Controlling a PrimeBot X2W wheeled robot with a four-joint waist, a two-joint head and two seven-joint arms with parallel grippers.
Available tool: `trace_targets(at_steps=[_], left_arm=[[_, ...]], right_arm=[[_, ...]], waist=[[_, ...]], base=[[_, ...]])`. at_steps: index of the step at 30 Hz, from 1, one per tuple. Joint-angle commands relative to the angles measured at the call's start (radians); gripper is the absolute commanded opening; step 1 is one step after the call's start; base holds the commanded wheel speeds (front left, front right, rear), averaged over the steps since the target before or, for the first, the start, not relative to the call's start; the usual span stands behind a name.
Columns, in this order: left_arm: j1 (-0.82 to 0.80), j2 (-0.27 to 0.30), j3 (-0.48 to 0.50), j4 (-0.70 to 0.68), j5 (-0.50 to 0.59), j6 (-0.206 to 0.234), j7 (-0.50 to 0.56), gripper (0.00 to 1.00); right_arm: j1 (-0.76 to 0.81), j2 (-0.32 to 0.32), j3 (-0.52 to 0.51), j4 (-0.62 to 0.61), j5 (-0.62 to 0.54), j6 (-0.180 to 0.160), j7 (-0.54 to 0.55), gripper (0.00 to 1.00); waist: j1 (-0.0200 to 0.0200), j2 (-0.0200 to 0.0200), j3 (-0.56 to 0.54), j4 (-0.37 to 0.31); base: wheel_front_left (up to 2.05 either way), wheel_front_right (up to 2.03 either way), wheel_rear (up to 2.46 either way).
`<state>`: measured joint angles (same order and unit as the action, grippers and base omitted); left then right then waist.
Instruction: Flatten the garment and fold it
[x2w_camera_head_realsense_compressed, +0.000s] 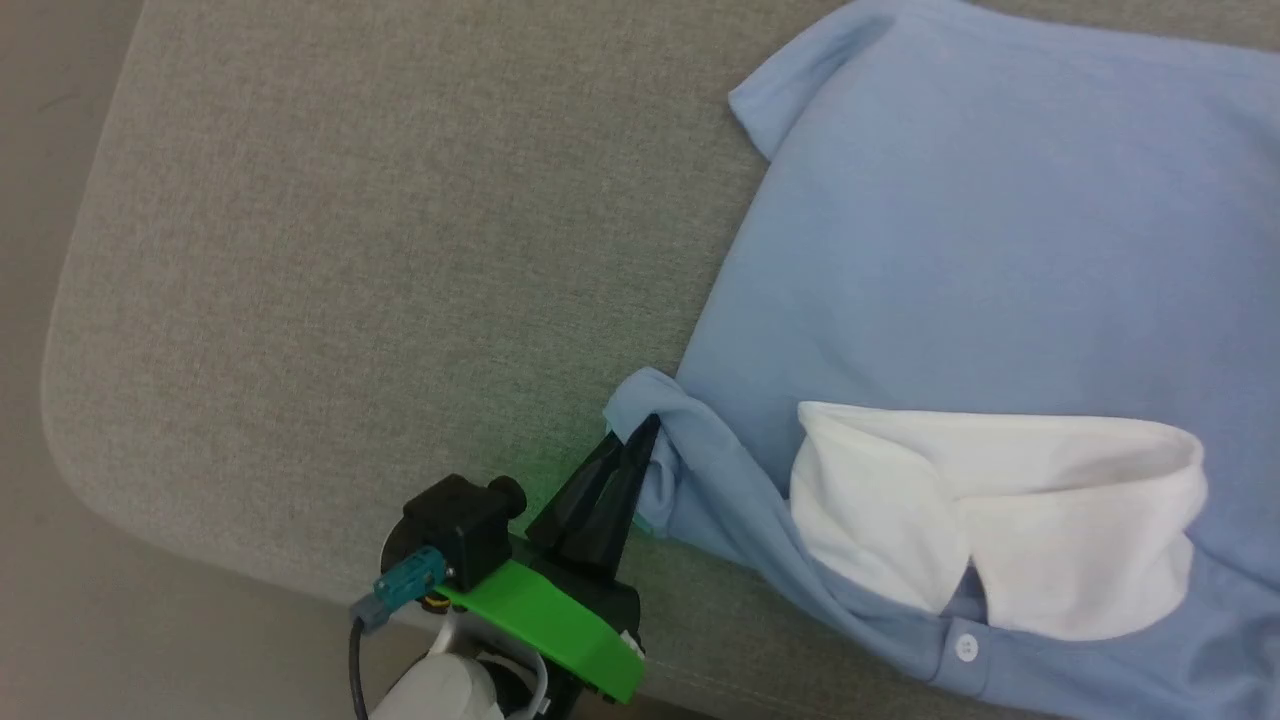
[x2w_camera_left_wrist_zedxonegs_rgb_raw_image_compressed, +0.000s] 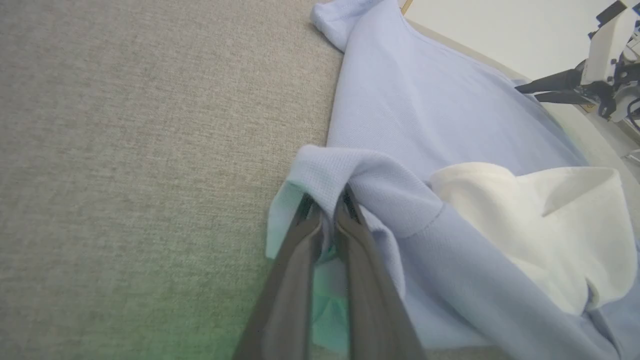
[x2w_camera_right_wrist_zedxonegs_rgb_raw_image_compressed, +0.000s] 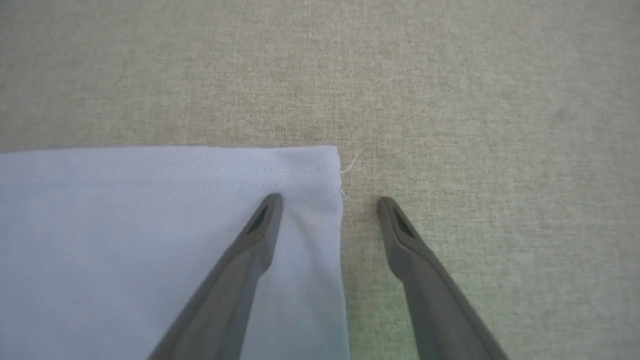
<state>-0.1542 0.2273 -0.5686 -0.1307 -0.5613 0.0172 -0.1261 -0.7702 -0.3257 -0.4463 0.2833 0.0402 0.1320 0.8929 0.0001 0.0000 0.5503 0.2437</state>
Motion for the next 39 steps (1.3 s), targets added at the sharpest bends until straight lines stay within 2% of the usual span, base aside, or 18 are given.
trace_targets(at_steps=[1, 7, 8, 10, 17, 21, 25, 31, 35, 39], left_arm=[[-0.021, -0.001, 0.001, 0.005, 0.011, -0.004, -0.006, 0.00], [-0.028, 0.007, 0.012, 0.018, 0.014, 0.002, -0.018, 0.00], [-0.028, 0.017, 0.020, 0.025, 0.016, 0.007, -0.019, 0.00], [-0.024, 0.024, 0.025, 0.028, 0.014, 0.011, -0.018, 0.00], [0.026, 0.065, 0.056, 0.020, -0.006, 0.031, -0.010, 0.00], [0.067, 0.086, 0.070, 0.006, -0.022, 0.045, -0.003, 0.00], [0.094, 0.100, 0.078, -0.006, -0.031, 0.054, 0.002, 0.00], [0.122, 0.120, 0.084, -0.028, -0.041, 0.064, 0.014, 0.00], [0.137, 0.133, 0.084, -0.043, -0.046, 0.068, 0.027, 0.00], [0.145, 0.139, 0.078, -0.054, -0.047, 0.073, 0.040, 0.00]], right_arm=[[-0.009, 0.004, 0.004, 0.010, -0.008, -0.001, 0.007, 0.00], [-0.008, 0.006, 0.010, 0.002, 0.001, -0.001, -0.048, 0.00], [0.003, 0.019, 0.020, -0.003, 0.034, -0.001, -0.108, 0.00], [0.015, 0.027, 0.028, -0.010, 0.062, -0.001, -0.150, 0.00], [0.118, 0.045, 0.049, -0.109, 0.174, -0.001, -0.239, 0.00], [0.234, 0.053, 0.011, -0.239, 0.229, -0.001, -0.240, 0.00], [0.366, 0.086, -0.068, -0.374, 0.261, -0.001, -0.219, 0.00], [0.623, 0.210, -0.227, -0.558, 0.312, -0.001, -0.139, 0.00], [0.776, 0.260, -0.268, -0.572, 0.344, -0.001, -0.122, 0.00], [0.887, 0.274, -0.221, -0.492, 0.315, -0.001, -0.184, 0.00]], waist=[[-0.0001, 0.0000, 0.021, 0.015], [-0.0001, 0.0000, -0.016, -0.015], [-0.0001, 0.0000, -0.061, -0.043], [-0.0001, 0.0000, -0.097, -0.066], [-0.0001, 0.0000, -0.224, -0.165], [-0.0001, 0.0000, -0.270, -0.225], [-0.0001, 0.0000, -0.294, -0.265], [-0.0001, 0.0000, -0.314, -0.299], [-0.0001, 0.0000, -0.313, -0.305], [-0.0001, 0.0000, -0.309, -0.303]], base=[[0.00, 0.00, 0.00], [0.00, 0.00, 0.00], [0.00, 0.00, 0.00], [0.00, 0.00, 0.00], [0.00, 0.00, 0.00], [0.00, 0.00, 0.00], [0.00, 0.00, 0.00], [0.00, 0.00, 0.00], [0.00, 0.00, 0.00], [0.00, 0.00, 0.00]])
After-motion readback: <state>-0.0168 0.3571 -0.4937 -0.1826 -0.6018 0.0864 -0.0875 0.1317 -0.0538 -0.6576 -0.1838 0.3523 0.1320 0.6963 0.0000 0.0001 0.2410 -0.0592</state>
